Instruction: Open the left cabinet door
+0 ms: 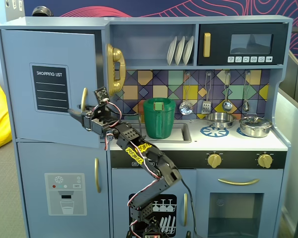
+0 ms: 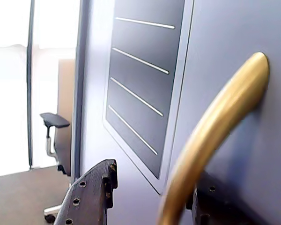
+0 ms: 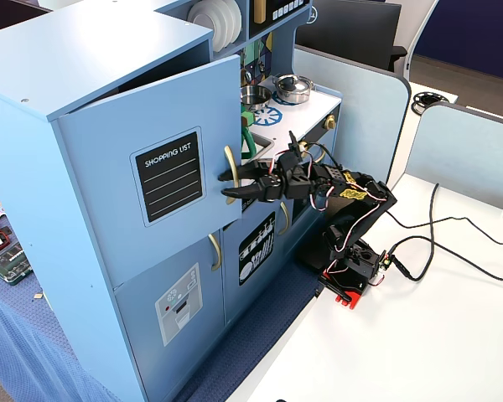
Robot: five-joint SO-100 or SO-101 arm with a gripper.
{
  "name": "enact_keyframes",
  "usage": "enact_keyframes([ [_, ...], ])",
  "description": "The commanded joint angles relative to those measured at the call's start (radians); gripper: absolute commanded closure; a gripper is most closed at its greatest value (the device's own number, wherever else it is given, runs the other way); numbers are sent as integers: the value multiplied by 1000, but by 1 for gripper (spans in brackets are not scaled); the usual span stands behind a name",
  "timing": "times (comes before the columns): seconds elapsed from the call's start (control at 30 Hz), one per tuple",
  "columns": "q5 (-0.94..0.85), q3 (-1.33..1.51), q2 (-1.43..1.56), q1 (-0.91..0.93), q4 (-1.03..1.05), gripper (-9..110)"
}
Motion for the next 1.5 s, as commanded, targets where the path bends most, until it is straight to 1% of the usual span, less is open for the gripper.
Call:
enact_keyframes([
  [0.0, 8, 46, 153, 37, 60, 92],
  [0.2, 21, 150, 347, 101, 158, 92],
  [0.37, 51, 184, 454, 204, 256, 92],
  [0.53, 44, 170, 440, 331, 321, 92],
  [0.7, 23, 163, 360, 364, 264, 92],
  [1.07, -2, 118, 187, 333, 87, 92],
  [1.47, -28, 156, 236, 152, 71, 92],
])
